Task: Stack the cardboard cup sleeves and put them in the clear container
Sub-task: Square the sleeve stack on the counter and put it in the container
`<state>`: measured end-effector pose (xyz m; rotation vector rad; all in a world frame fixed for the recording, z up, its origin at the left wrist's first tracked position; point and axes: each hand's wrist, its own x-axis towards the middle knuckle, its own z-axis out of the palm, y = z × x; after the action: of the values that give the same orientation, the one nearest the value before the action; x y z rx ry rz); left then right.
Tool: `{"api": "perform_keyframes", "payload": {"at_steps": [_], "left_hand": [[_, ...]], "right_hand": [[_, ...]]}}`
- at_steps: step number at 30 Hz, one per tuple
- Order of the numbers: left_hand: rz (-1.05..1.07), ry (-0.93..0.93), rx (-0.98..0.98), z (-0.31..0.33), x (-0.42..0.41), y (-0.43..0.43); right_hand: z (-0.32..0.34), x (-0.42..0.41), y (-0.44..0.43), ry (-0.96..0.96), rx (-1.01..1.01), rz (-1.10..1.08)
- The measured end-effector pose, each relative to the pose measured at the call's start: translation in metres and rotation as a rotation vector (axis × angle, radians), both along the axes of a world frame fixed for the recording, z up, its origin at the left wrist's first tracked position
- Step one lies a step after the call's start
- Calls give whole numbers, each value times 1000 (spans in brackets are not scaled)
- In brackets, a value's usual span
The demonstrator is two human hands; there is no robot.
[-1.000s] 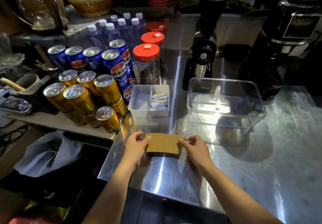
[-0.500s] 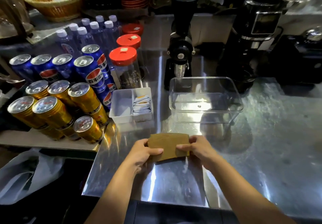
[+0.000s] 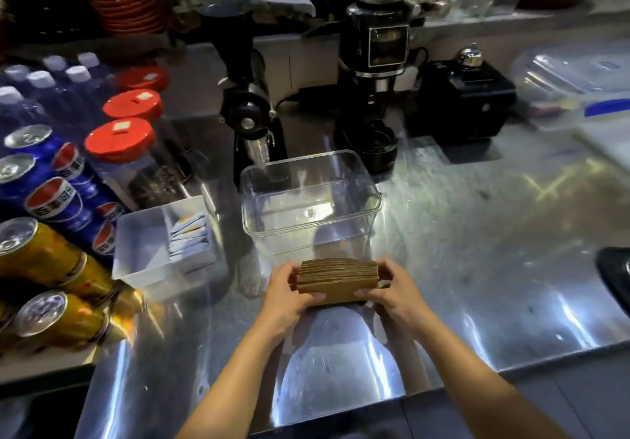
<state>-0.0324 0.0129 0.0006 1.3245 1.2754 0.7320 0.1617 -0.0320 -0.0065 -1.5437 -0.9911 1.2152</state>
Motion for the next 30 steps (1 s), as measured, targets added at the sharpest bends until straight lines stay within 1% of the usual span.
{"api": "perform_keyframes", "payload": {"at_steps": [2,3,5,7,9,12,14,16,18,20,24,28,30], "left_hand": [[-53,33,19,-2,3,-4],[-75,13,10,-3,3,-7],[-82,-112,-54,-4,5,-13],[-53,-219,-121,-6,9,-18],[20,-327,-179,-10,16,-21],[152,-445,-199,-14,29,-24],[234,-433,-157,-14,36,-24],[302,-386,-103,-14,41,-23],[379,-352,-71,-12,45,-20],[430,-341,-48,-11,45,-17],[343,-234,26,-17,40,-13],[297,-240,26,-19,38,-11],[255,-271,18,-18,33,-11]], "right_hand": [[-9,3,-1,-83,11,13],[-13,4,-3,-97,17,38],[-17,3,-5,-94,13,101],[-20,-2,-7,-62,24,118],[-20,-10,-6,53,43,54],[-23,-23,-1,157,79,-161],[-22,-29,4,146,115,-297],[-21,-34,9,111,117,-389],[-20,-36,12,90,149,-422],[-20,-37,13,62,198,-387],[-28,-34,9,-25,173,-291],[-28,-29,9,-129,137,-257],[-27,-29,11,-167,122,-262]]}}
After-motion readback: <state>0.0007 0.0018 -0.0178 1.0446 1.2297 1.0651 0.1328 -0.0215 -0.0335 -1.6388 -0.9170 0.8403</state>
